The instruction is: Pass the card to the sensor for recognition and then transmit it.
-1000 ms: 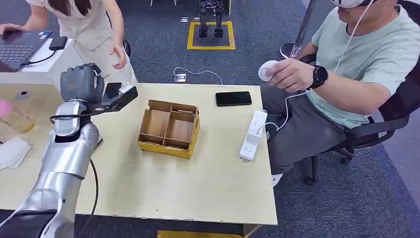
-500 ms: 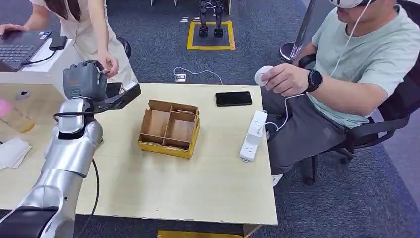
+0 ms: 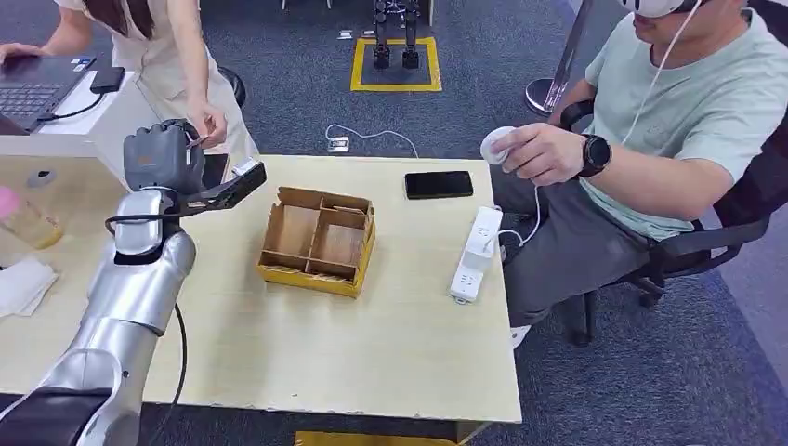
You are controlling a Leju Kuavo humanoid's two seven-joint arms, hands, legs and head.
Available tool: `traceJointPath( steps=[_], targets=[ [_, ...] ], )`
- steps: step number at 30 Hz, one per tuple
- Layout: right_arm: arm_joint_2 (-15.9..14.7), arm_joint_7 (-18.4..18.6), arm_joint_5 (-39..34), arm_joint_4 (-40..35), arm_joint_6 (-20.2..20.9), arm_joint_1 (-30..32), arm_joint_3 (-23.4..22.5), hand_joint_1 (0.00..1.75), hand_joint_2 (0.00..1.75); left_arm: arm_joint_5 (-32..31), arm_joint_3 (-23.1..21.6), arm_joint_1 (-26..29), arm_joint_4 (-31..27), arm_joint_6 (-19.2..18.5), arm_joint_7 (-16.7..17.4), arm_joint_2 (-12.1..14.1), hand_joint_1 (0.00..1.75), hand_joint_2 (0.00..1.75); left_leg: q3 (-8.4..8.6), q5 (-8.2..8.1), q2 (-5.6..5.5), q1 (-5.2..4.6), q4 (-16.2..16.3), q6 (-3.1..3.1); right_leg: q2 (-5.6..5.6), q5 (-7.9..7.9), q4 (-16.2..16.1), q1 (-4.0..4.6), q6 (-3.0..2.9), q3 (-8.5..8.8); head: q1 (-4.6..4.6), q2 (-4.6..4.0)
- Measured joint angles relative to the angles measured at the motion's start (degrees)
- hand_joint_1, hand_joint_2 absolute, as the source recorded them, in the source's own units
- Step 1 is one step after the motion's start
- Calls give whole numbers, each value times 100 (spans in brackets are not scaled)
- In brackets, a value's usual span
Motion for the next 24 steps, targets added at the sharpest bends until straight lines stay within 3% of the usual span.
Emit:
traceJointPath(
  steps=[8,14,20,22,24],
  targets=[
    [0,7,68,0,2,3,-61,0,175,2,-42,14,0,-44,-46,0,0,175,1,2,0,1,0,0,-1,1,0,0,-1,0,0,0],
    [2,4,120,0,2,6,-138,0,175,145,-11,17,15,-129,-484,2,0,175,0,2,-1,1,0,-1,-2,1,1,0,-1,1,0,0],
    [2,-57,221,0,13,5,-247,0,175,1124,138,-25,258,-652,-1835,212,0,175,0,1,3,1,-1,-1,4,1,2,1,-1,1,0,0],
    [2,-79,284,0,42,3,-284,0,175,1682,133,-70,418,-1177,-2647,475,0,175,2,2,16,3,-3,-1,18,1,6,1,-2,-1,2,0],
    [0,-100,356,0,98,6,-308,0,175,2298,70,-111,544,-1812,-3456,984,0,175,3,2,48,7,-4,-3,53,5,15,2,-6,-15,0,0]
  ],
)
